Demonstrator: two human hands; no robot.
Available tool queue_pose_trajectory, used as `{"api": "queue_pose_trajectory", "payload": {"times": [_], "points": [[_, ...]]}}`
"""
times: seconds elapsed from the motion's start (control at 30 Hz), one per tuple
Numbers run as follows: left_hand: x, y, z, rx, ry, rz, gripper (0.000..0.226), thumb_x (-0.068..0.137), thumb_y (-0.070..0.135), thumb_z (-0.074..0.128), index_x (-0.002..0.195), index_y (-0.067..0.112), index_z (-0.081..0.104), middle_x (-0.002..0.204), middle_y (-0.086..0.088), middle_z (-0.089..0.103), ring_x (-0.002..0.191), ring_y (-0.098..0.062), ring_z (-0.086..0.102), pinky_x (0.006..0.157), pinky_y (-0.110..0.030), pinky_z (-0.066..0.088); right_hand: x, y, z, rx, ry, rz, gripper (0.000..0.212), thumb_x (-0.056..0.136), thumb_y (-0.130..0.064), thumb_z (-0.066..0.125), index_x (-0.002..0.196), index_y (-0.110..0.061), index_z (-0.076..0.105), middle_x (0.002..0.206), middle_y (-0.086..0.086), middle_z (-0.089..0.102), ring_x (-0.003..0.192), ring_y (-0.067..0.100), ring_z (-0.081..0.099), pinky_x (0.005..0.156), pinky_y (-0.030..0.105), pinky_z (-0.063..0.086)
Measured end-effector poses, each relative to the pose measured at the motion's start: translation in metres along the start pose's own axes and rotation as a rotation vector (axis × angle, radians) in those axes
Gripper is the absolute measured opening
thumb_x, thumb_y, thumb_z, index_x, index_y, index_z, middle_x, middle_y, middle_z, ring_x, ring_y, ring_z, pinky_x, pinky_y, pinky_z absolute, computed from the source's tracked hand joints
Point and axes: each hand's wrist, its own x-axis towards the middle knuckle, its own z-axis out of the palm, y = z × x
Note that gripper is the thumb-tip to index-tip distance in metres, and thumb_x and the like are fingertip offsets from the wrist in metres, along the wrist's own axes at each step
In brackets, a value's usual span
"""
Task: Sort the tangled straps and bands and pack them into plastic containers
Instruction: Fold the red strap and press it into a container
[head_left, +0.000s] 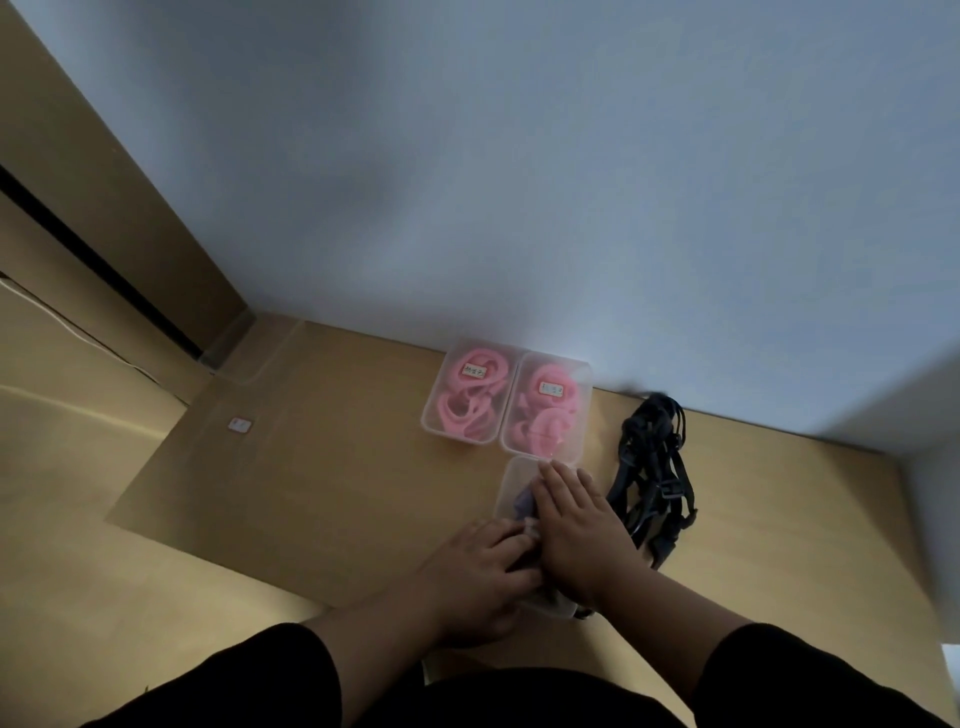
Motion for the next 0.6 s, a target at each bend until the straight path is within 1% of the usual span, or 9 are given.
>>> {"api": "queue_pose_trajectory", "payload": {"times": [0.1, 0.2, 0.33, 0.4, 0.53, 0.6], "points": [[0.002, -0.002, 0.002, 0.007, -0.008, 0.017, 0.046, 0.083, 0.052, 0.06, 0.126, 0.037, 0.059, 0.141, -0.003, 0.054, 0.128, -0.028, 0.05, 0.096, -0.041, 0.049, -0.002, 0.002, 0.008, 0.035, 0.044, 0.048, 0.06, 0.092, -0.037, 0.041, 0.136, 0.001, 0.057, 0.148, 0.023, 0.048, 0.14, 0.036, 0.043, 0.114, 0.045, 0.014], [0.002, -0.003, 0.005, 0.004, 0.0, 0.034, 0.044, 0.086, 0.054, 0.059, 0.127, 0.039, 0.058, 0.139, 0.0, 0.055, 0.128, -0.027, 0.05, 0.099, -0.04, 0.048, -0.003, 0.004, 0.015, 0.045, 0.062, 0.076, 0.06, 0.09, -0.035, 0.041, 0.136, 0.0, 0.058, 0.148, 0.023, 0.048, 0.14, 0.037, 0.043, 0.115, 0.045, 0.011], [0.001, -0.005, 0.011, -0.056, -0.017, 0.031, 0.044, 0.085, 0.05, 0.062, 0.127, 0.037, 0.061, 0.139, -0.002, 0.057, 0.13, -0.028, 0.05, 0.102, -0.042, 0.047, -0.001, 0.005, 0.018, 0.058, 0.066, 0.058, 0.062, 0.091, -0.037, 0.04, 0.139, -0.002, 0.055, 0.15, 0.022, 0.046, 0.142, 0.035, 0.041, 0.114, 0.047, 0.017], [0.002, -0.005, 0.014, -0.086, -0.013, 0.03, 0.041, 0.087, 0.051, 0.061, 0.126, 0.035, 0.063, 0.138, -0.003, 0.058, 0.13, -0.03, 0.051, 0.101, -0.044, 0.046, -0.001, 0.005, 0.018, 0.077, 0.074, 0.07, 0.06, 0.093, -0.037, 0.038, 0.141, -0.004, 0.054, 0.151, 0.021, 0.045, 0.143, 0.034, 0.039, 0.115, 0.047, 0.017], [0.0, -0.006, 0.019, -0.081, 0.031, 0.032, 0.042, 0.088, 0.054, 0.06, 0.125, 0.035, 0.064, 0.137, -0.003, 0.059, 0.13, -0.029, 0.051, 0.104, -0.044, 0.044, -0.003, 0.004, 0.018, 0.109, 0.087, 0.091, 0.058, 0.098, -0.039, 0.034, 0.145, -0.009, 0.049, 0.155, 0.017, 0.041, 0.147, 0.03, 0.033, 0.116, 0.047, 0.014], [-0.001, -0.004, 0.018, -0.09, 0.1, 0.029, 0.038, 0.09, 0.055, 0.059, 0.122, 0.035, 0.066, 0.133, -0.001, 0.061, 0.127, -0.027, 0.054, 0.103, -0.041, 0.042, -0.003, 0.003, 0.018, 0.121, 0.101, 0.101, 0.058, 0.1, -0.041, 0.031, 0.145, -0.01, 0.048, 0.156, 0.016, 0.04, 0.149, 0.031, 0.03, 0.115, 0.05, 0.016]]}}
